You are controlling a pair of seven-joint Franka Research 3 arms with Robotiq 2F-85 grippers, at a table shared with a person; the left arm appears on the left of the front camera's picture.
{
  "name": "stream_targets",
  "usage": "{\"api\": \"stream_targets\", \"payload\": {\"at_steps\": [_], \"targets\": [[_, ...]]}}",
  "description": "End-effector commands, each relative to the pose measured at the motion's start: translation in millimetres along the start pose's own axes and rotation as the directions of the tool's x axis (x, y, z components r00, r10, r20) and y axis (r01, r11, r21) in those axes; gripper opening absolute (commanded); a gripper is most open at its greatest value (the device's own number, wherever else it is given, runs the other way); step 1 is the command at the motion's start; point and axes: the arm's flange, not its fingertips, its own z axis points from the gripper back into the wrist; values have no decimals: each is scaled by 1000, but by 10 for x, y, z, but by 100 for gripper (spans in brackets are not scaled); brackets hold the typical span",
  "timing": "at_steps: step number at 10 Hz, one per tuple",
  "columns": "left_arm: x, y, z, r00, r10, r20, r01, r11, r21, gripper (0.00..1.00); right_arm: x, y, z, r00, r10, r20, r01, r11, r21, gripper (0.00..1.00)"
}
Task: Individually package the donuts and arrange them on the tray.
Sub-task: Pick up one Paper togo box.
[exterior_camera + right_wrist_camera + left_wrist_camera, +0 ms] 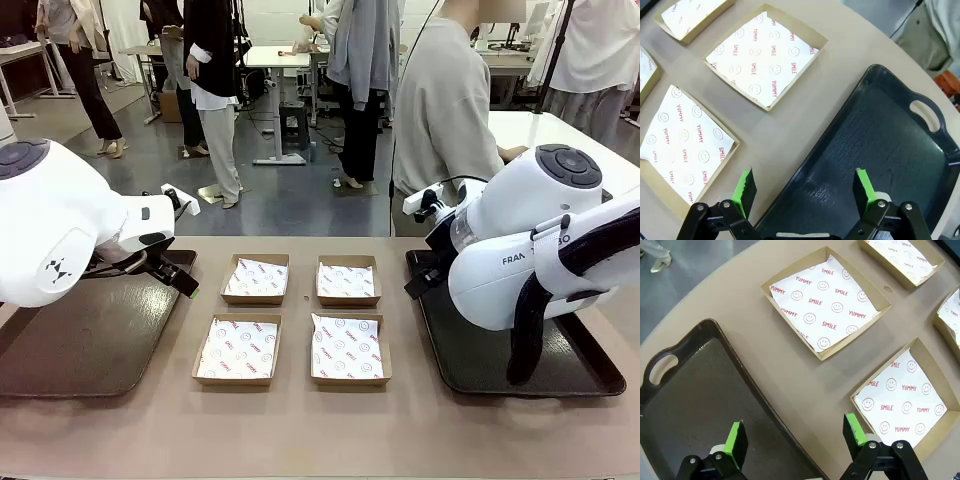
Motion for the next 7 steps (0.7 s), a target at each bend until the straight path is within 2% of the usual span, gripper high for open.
{"api": "stream_targets", "payload": {"at_steps": [1,7], "targets": [[0,-1,0,1000,0,0,0,1000,0,100,0,0,0,1000,0,0,0,1000,0,100],[0,-1,0,1000,0,0,0,1000,0,100,0,0,0,1000,0,0,0,1000,0,100]]}}
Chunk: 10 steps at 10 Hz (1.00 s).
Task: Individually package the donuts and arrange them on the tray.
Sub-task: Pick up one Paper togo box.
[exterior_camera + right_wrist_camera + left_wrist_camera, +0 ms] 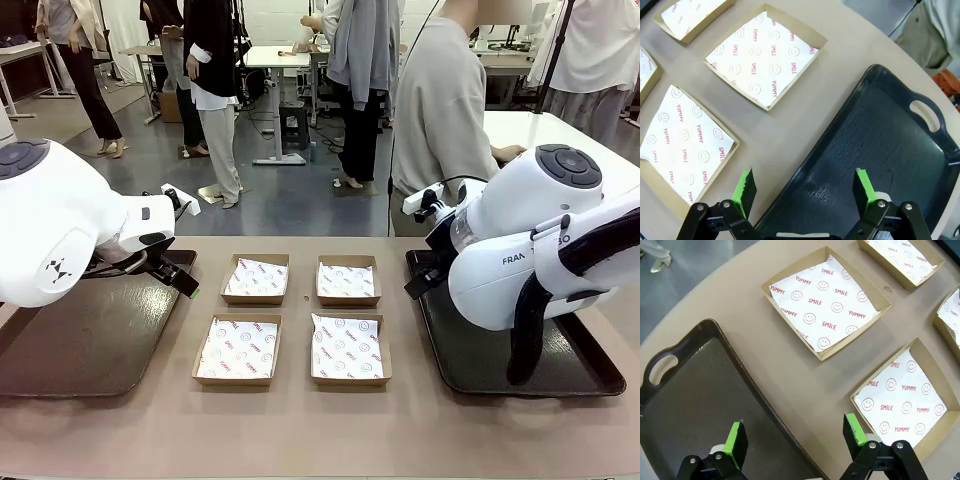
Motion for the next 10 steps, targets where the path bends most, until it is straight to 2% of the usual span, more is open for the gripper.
{"api": "stream_targets", "payload": {"at_steps": [1,7,8,10], "targets": [[-1,1,0,1000,0,0,0,1000,0,100,0,1,0,1000,0,0,0,1000,0,100],[0,0,0,1000,0,0,0,1000,0,100,0,0,0,1000,0,0,0,1000,0,100],[-200,-58,207,999,11,-42,-9,999,46,100,-114,150,261,997,-2,-83,0,1000,-26,100],[-619,-113,663,990,59,-132,-66,997,-44,100,-456,382,817,983,45,-180,-38,999,38,100]]}}
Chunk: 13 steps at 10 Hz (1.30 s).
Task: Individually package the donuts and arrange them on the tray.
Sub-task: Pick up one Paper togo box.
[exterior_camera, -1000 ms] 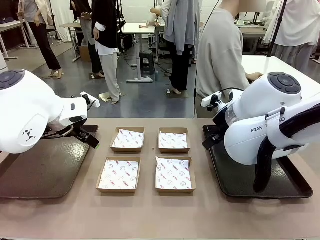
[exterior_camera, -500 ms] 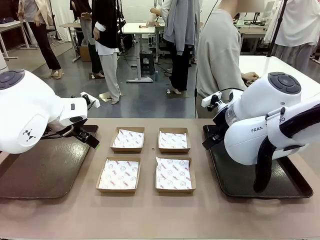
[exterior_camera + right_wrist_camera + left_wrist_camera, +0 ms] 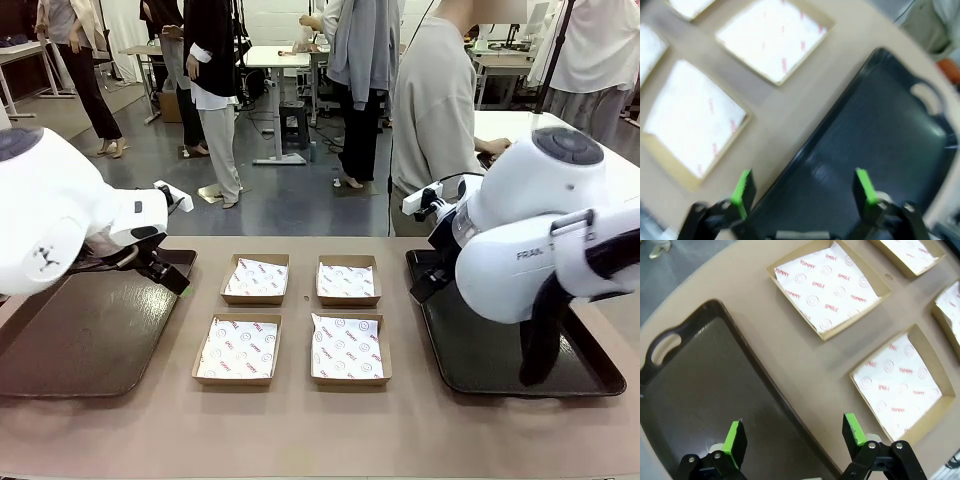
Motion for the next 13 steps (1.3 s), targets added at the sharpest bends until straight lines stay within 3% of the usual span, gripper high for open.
{"api": "stream_targets", "payload": {"at_steps": [1,3,5,6,7,11,12,13], "targets": [[-851,-223,534,994,38,-102,-44,997,-56,100,-705,341,608,994,6,-111,1,998,66,100],[-1182,-287,733,984,29,-174,-50,992,-115,100,-1035,486,951,979,2,-202,23,992,121,100],[-1367,-362,785,978,36,-203,-62,990,-124,100,-1232,514,1031,971,-25,-236,55,991,124,100],[-1348,-349,719,984,42,-173,-58,995,-86,100,-1206,386,896,977,-5,-214,4,1000,-3,100],[-345,-107,889,975,34,-221,-61,992,-113,100,-536,393,1219,970,13,-244,16,993,117,100],[-367,-114,948,974,33,-226,-60,992,-112,100,-579,350,1281,968,10,-250,13,996,93,100],[-361,10,987,977,130,-168,-179,929,-323,100,-700,175,1372,985,-142,-101,168,927,335,100],[-399,145,1070,970,211,-123,-244,813,-529,100,-903,-61,1450,938,-346,-4,290,781,553,100]]}}
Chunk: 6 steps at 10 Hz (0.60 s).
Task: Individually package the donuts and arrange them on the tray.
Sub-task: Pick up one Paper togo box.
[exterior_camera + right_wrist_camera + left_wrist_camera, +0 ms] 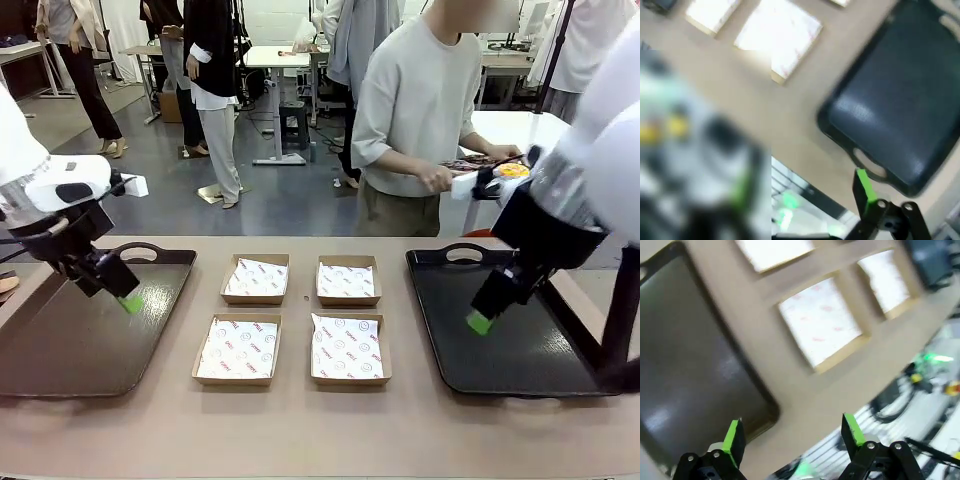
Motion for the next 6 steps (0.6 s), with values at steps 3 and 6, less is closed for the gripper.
{"api": "stream_targets", "payload": {"at_steps": [3,6], "targets": [[-259,707,318,924,350,155,-115,638,-761,100,-973,-905,192,729,-577,369,95,619,780,100],[-588,1204,324,858,507,81,-127,362,-923,100,-1516,-1281,108,716,-671,193,56,331,942,100]]}}
